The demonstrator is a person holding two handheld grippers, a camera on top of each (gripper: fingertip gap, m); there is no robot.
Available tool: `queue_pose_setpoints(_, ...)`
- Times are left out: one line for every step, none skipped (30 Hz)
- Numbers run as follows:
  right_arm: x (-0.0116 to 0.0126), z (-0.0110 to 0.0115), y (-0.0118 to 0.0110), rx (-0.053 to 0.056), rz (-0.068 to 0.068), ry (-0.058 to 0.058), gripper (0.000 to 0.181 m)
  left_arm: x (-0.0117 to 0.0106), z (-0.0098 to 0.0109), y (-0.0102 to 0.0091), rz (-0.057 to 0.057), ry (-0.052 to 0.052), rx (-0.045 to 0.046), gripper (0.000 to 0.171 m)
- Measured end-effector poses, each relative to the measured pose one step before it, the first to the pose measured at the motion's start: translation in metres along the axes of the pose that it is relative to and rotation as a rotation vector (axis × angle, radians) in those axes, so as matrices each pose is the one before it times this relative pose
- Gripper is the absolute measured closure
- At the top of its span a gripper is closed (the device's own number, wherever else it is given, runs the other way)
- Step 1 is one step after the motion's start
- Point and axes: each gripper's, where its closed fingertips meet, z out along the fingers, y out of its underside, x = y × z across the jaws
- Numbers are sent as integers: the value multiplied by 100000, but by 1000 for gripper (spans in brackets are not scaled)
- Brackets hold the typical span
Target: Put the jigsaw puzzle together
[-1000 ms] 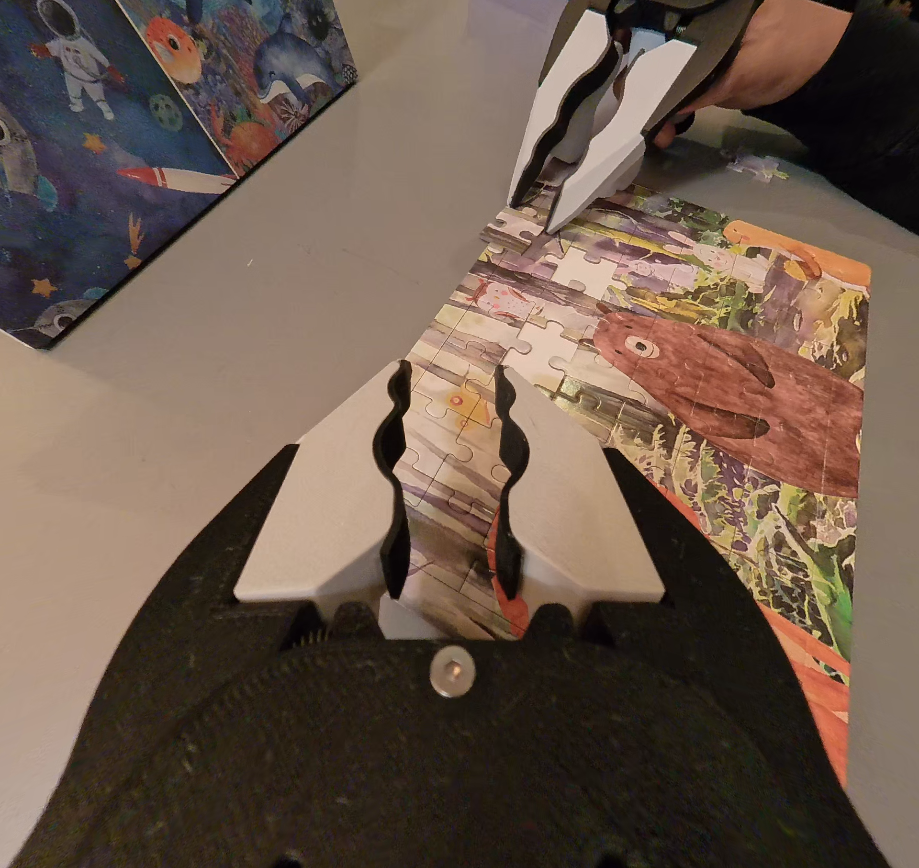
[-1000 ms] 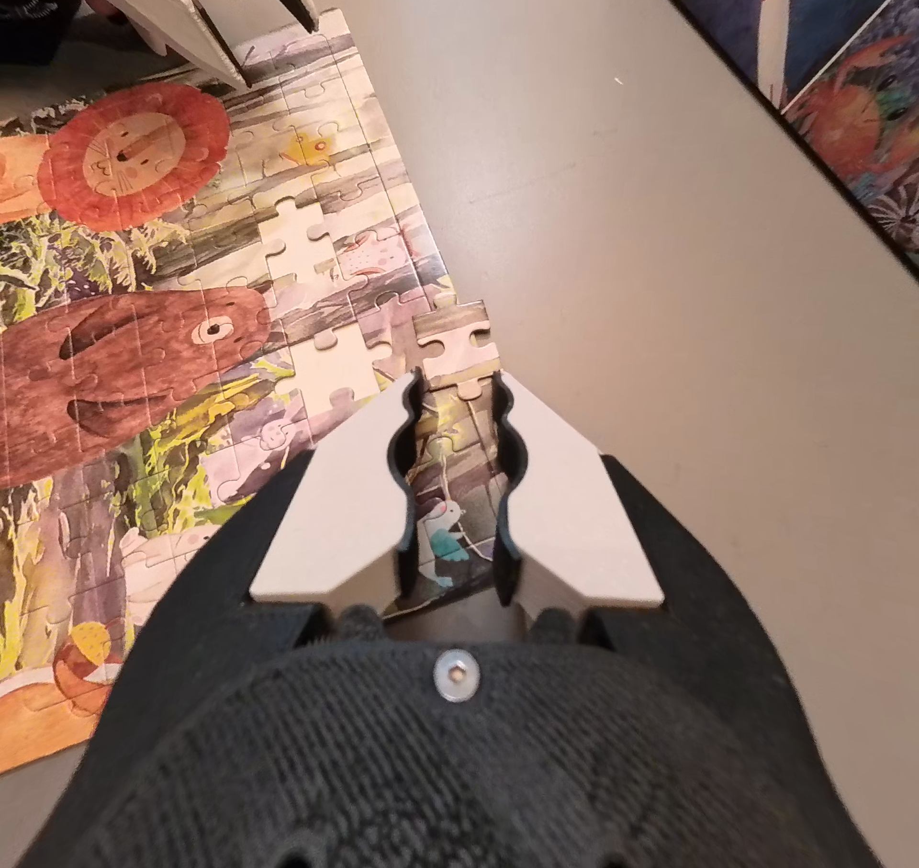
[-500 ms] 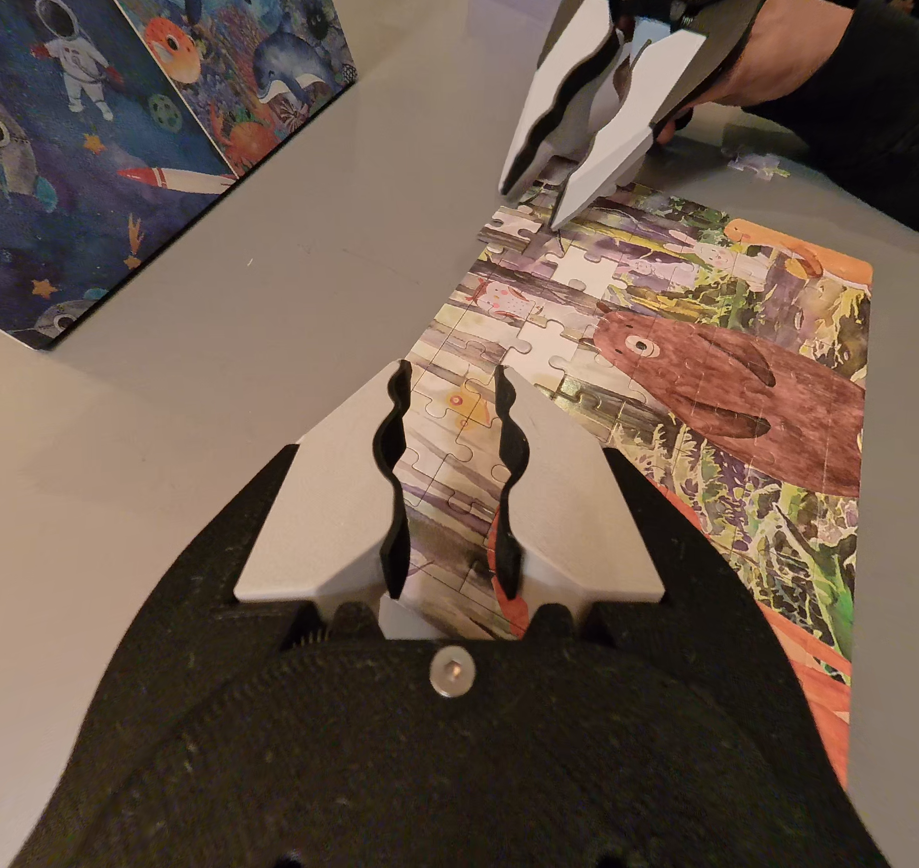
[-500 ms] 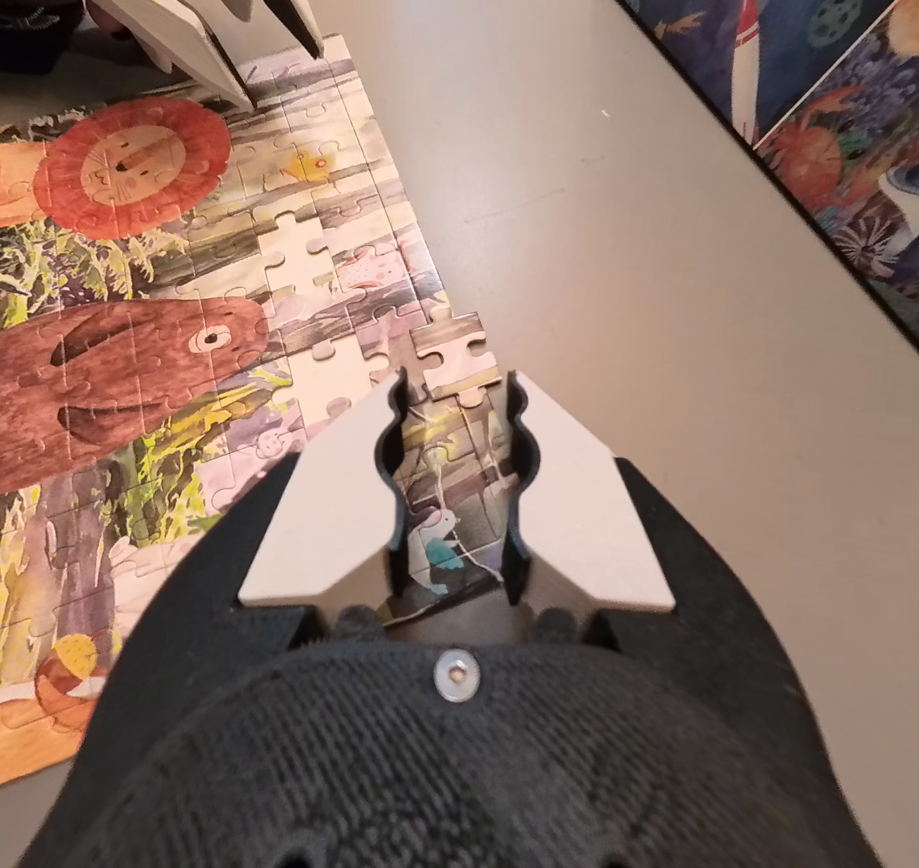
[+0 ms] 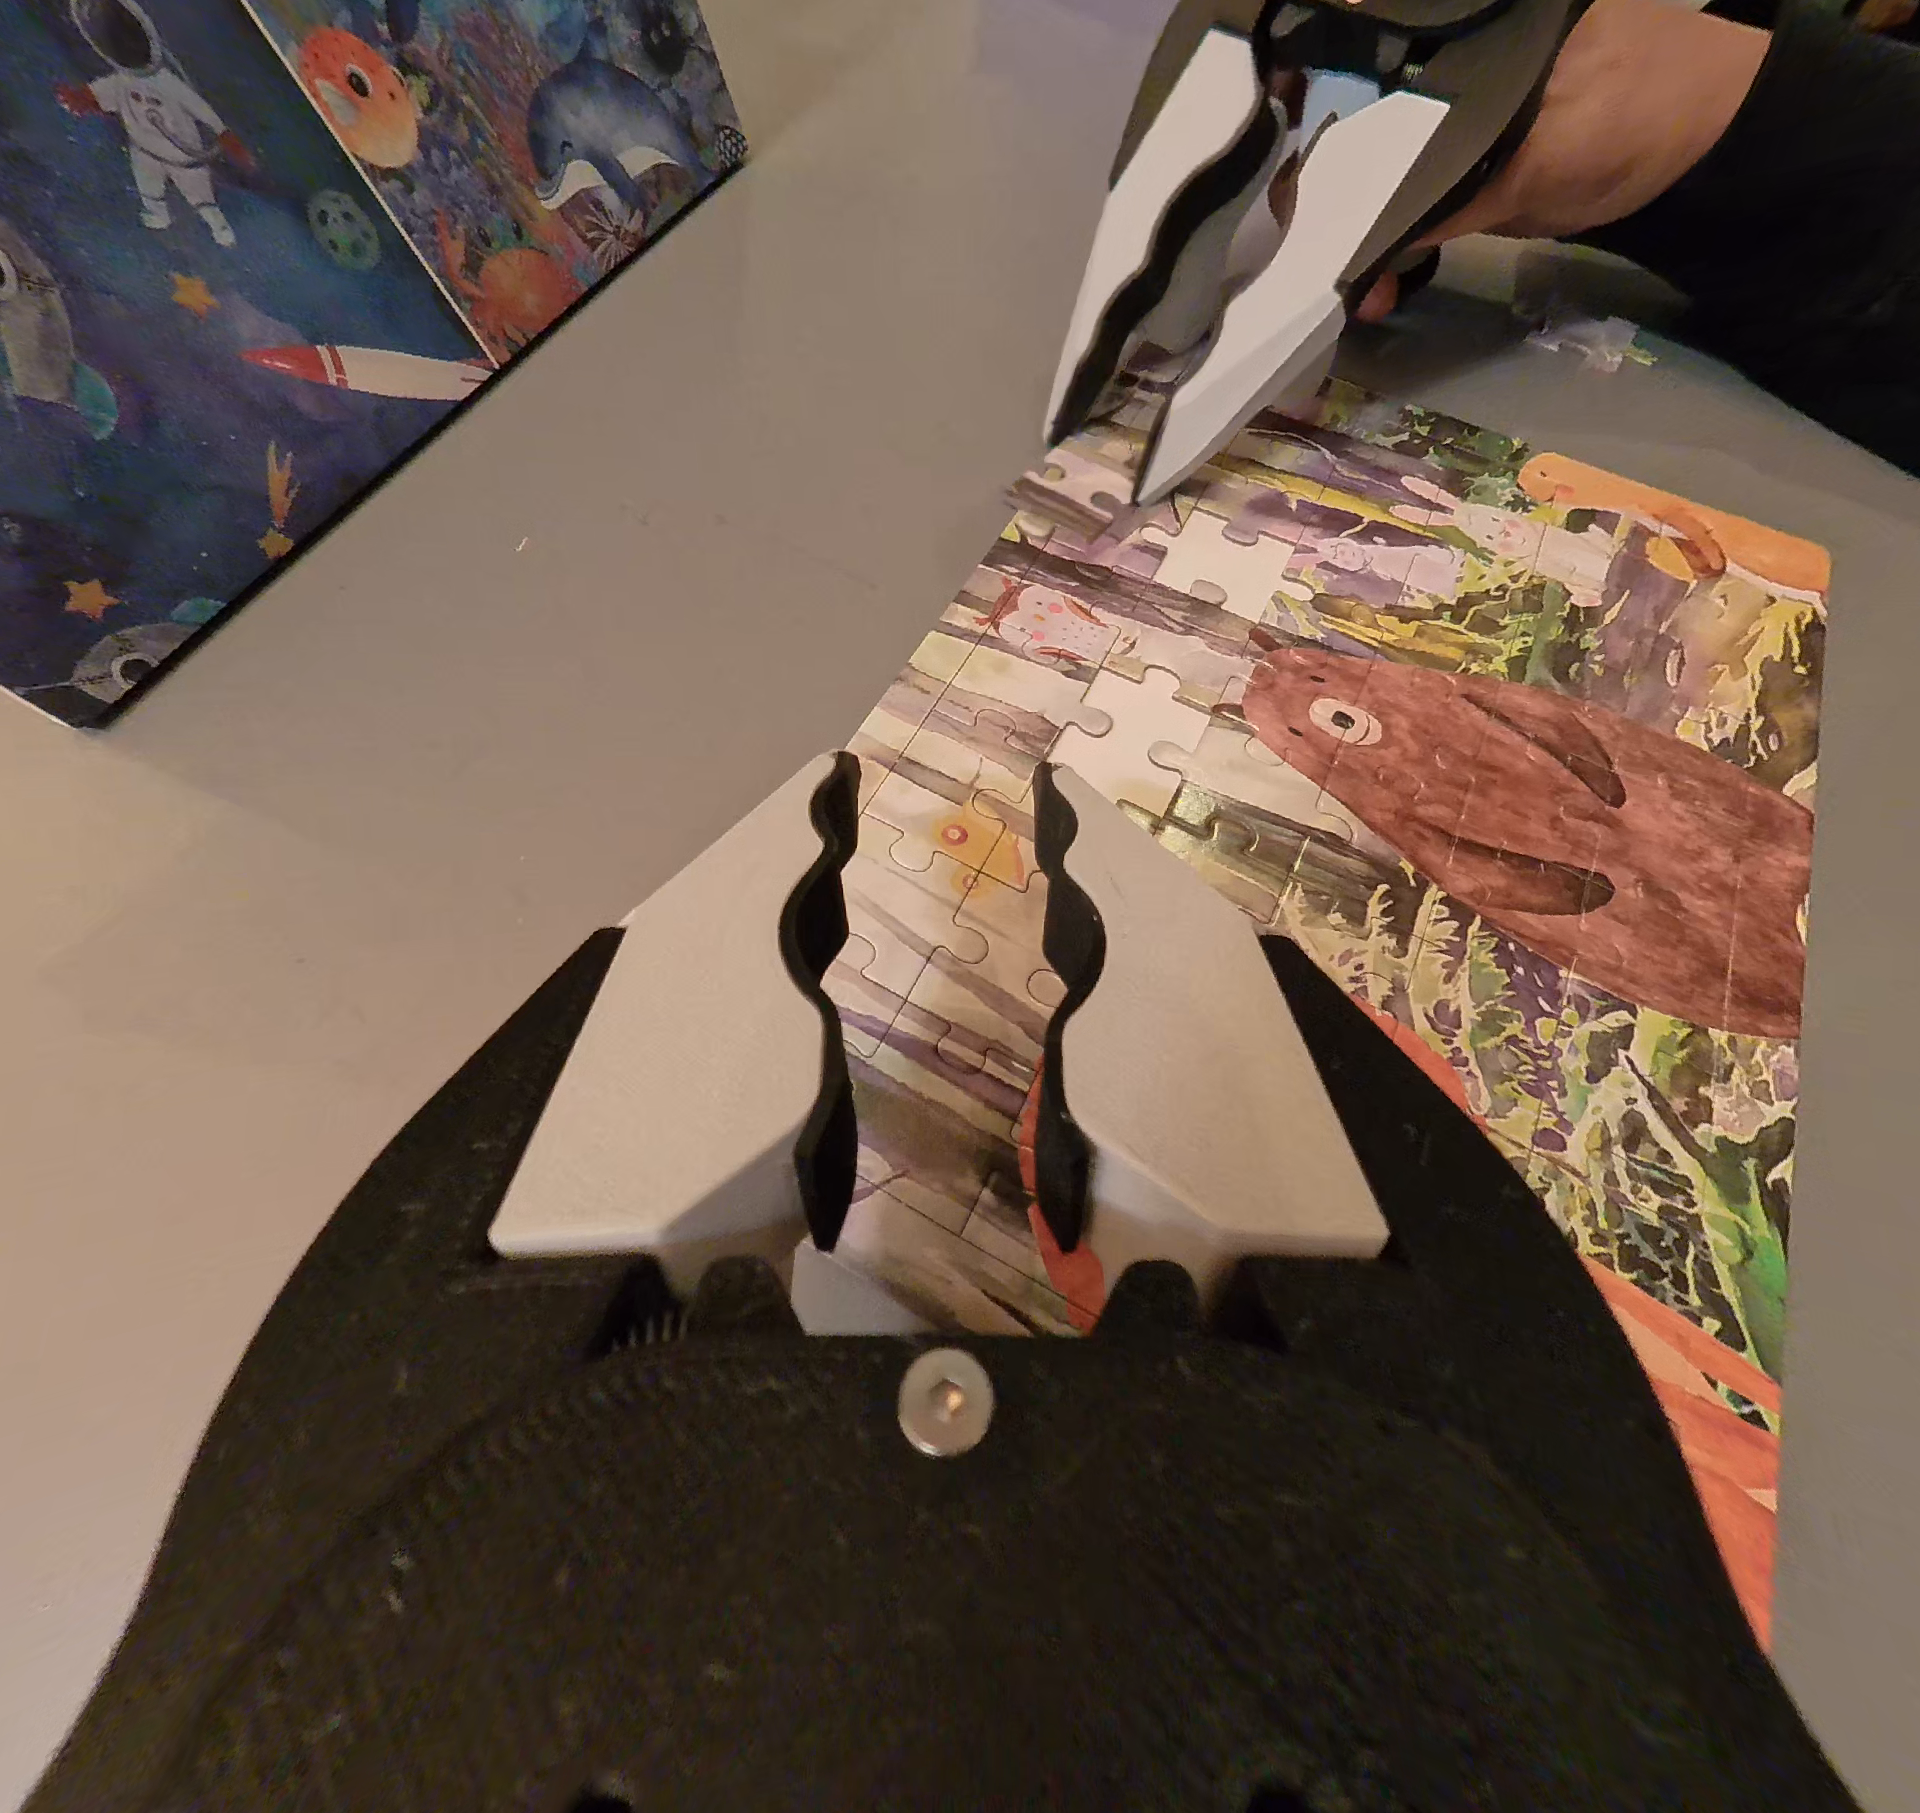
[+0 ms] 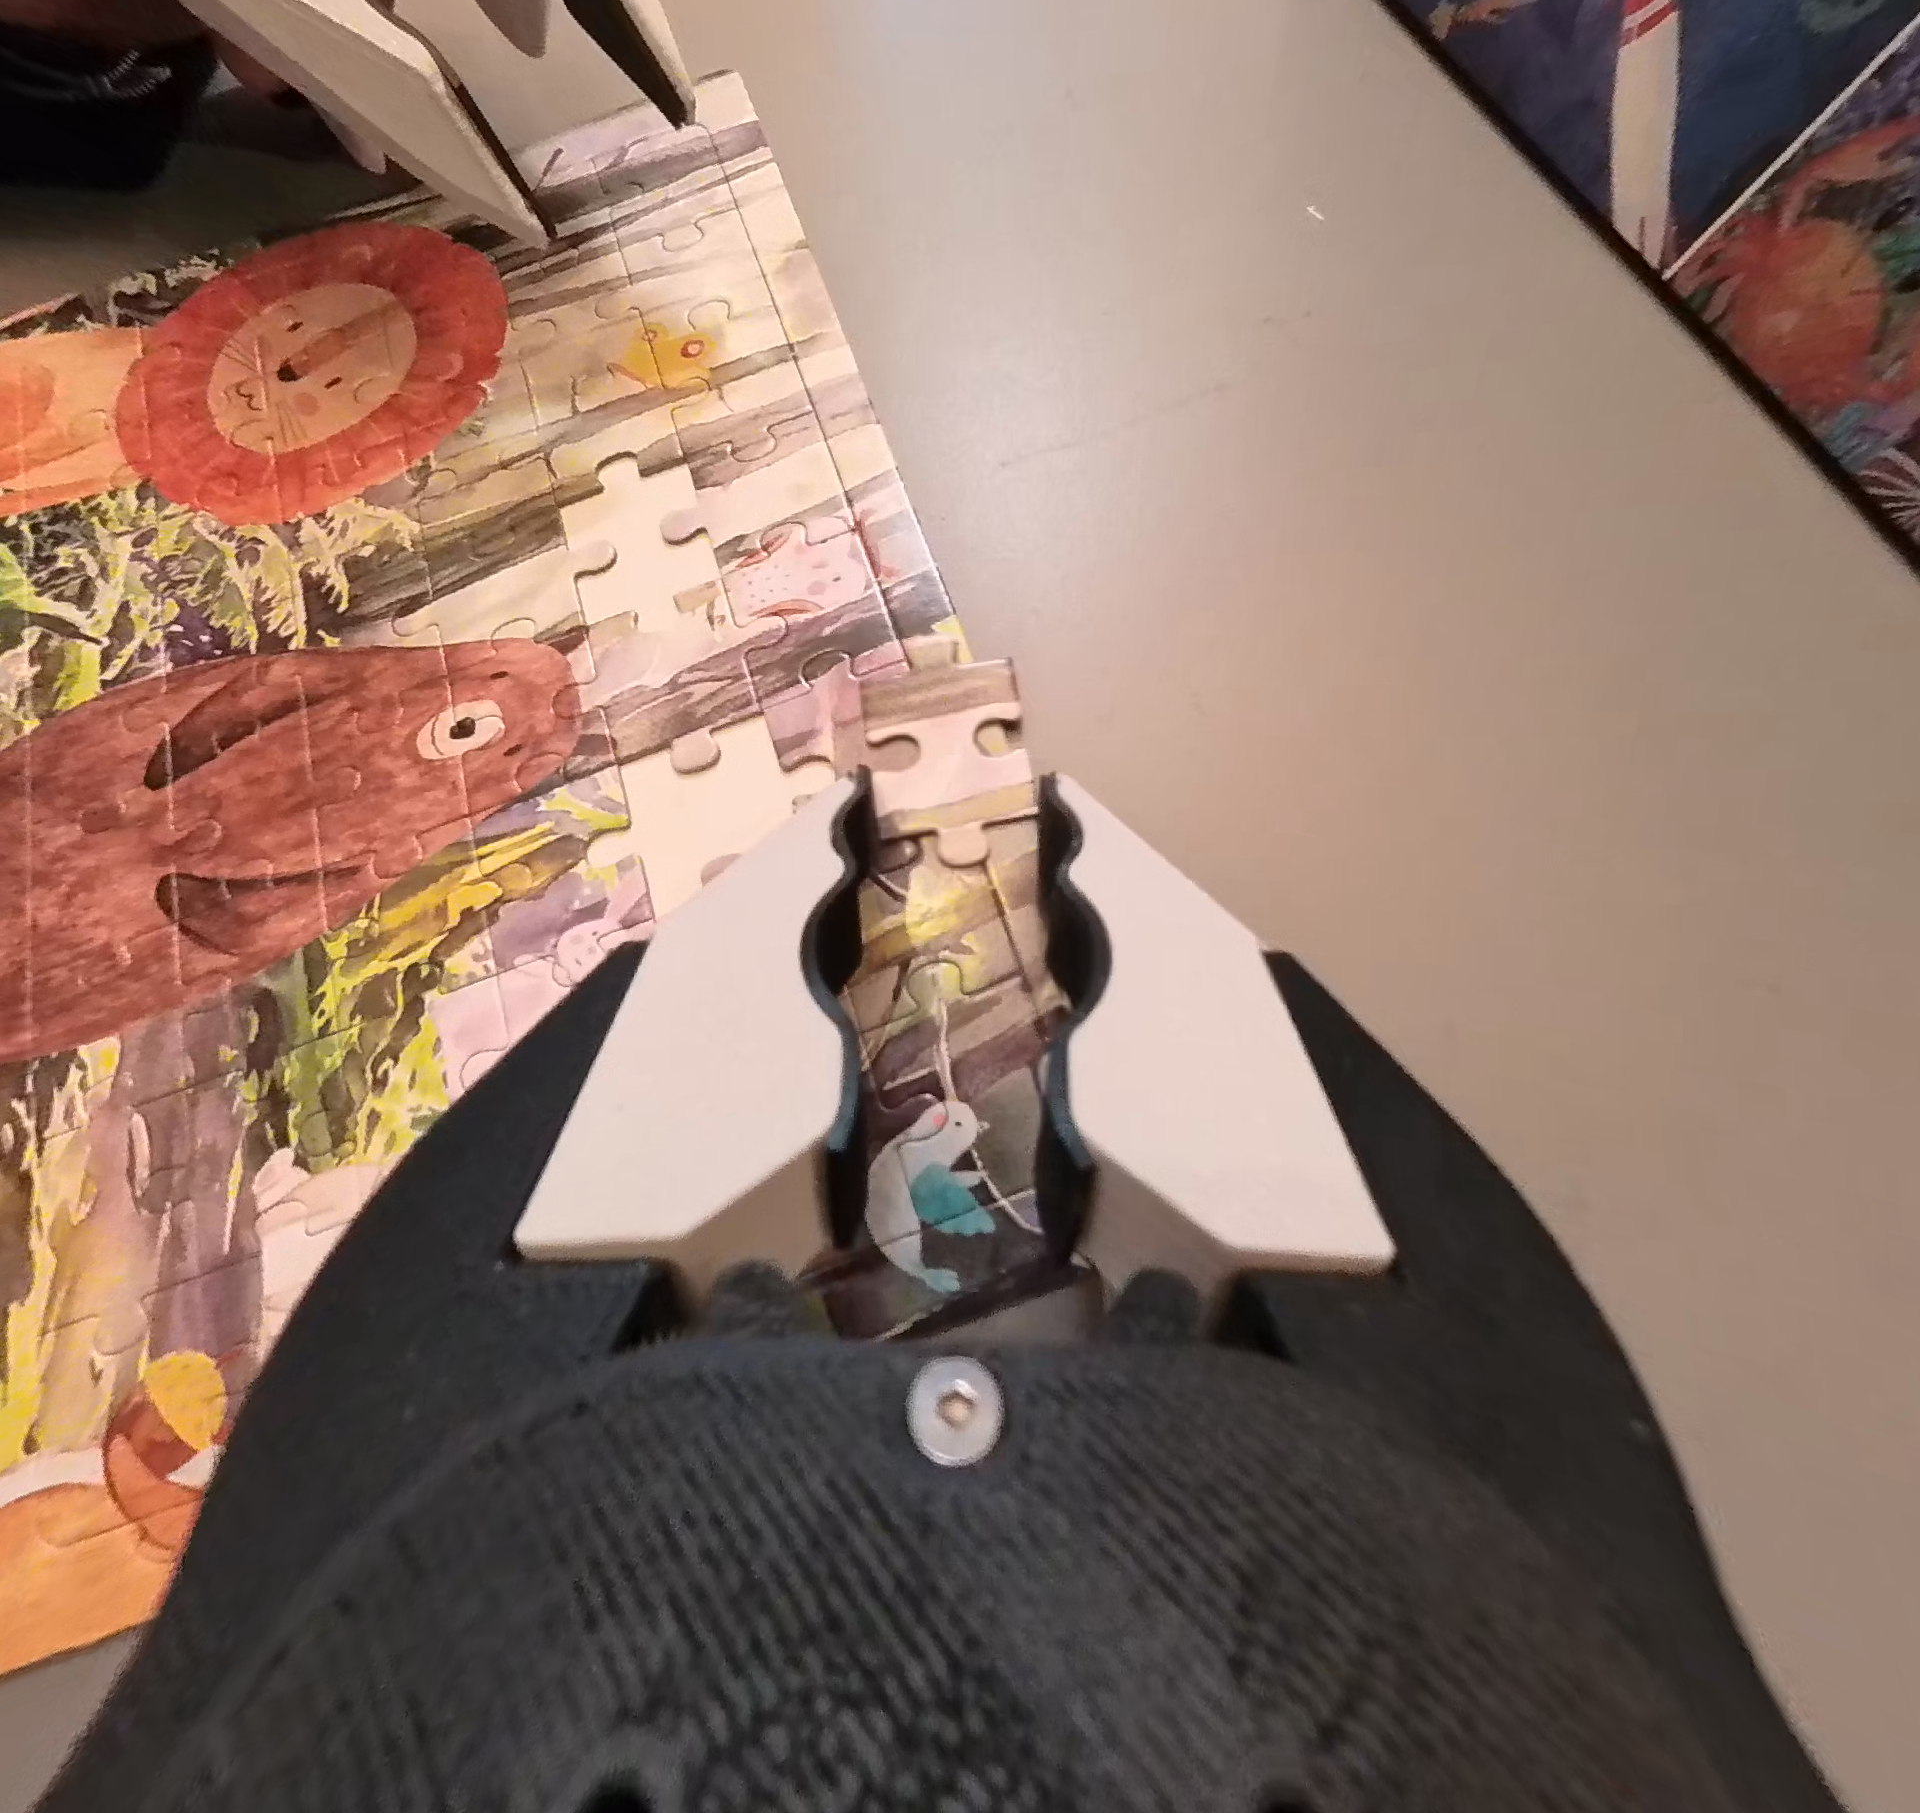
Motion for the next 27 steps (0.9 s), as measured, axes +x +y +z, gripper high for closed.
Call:
queue_pose_setpoints(14,5,-7,4,162,49,151,-2,1,6,77,-68,-56,139)
queue_pose_setpoints(1,-6,-8,5,12,18,151,9,2,4,26,-19,-43,139)
queue_pose_setpoints(0,-3,4,-5,-32,46,151,-9,7,8,-19,-5,-16,139)
queue_pose_setpoints(0,-2,3,3,-50,39,151,-5,4,-3,-43,8,6,139)
queue_pose_setpoints(-6,-13,2,-20,-87,52,151,3,-10,-10,-55,19,45,139)
queue_pose_setpoints(2,-21,-2,-46,-160,77,151,-1,-11,-1,-37,31,71,139)
queue_pose_setpoints(-3,-19,-1,-48,-270,143,151,1,3,-6,3,6,40,139)
queue_pose_setpoints(-31,-22,-53,166,-332,91,151,4,-3,2,46,-13,3,140)
queue_pose_setpoints(-78,-45,-111,486,-335,-153,151,5,3,0,77,-23,-16,139)
queue_pose_setpoints(-135,-54,-190,779,-340,-373,151,1,2,2,99,-38,-31,139)
queue_pose_setpoints(-189,-47,-253,1016,-332,-548,151,2,2,2,98,-28,-31,139)
queue_pose_setpoints(-297,-51,-357,1420,-333,-964,151,19,7,-1,81,-12,-24,139)
queue_pose_setpoints(-437,-12,-481,1856,-443,-1401,151,-5,11,9,58,-32,-36,139)
queue_pose_setpoints(-487,39,-520,1688,-698,-1341,151,-2,5,5,-15,17,-85,139)
queue_pose_setpoints(-507,154,-488,1114,-1042,-945,151,0,12,14,-53,73,-106,139)
queue_pose_setpoints(-565,257,-477,729,-1470,-865,151,5,10,15,-27,62,-93,139)
queue_pose_setpoints(-615,371,-477,574,-1675,-934,151,4,17,11,9,40,-102,139)
queue_pose_setpoints(-681,488,-404,100,-1697,-1147,151,-2,12,21,43,14,-173,139)
queue_pose_setpoints(-691,587,-300,-635,-1697,-1269,151,14,32,29,68,-9,-248,139)
queue_pose_setpoints(-647,617,-167,-1382,-1822,-1090,151,3,19,25,135,-27,-250,139)
queue_pose_setpoints(-556,618,-73,-1868,-1962,-639,151,15,19,31,229,-86,-183,139)
queue_pose_setpoints(-420,557,-1,-2086,-1996,23,151,14,10,8,303,-125,-122,139)
queue_pose_setpoints(-225,468,55,-2192,-1799,738,151,21,18,16,342,-151,-135,139)
queue_pose_setpoints(-99,355,131,-2209,-1516,984,151,14,17,23,326,-143,-204,139)
queue_pose_setpoints(-21,248,161,-1826,-1198,959,151,20,27,32,315,-131,-242,139)
queue_pose_setpoints(49,149,160,-1273,-758,799,151,21,27,32,310,-125,-244,139)
queue_pose_setpoints(55,75,126,-617,-233,326,151,12,26,17,297,-137,-219,139)
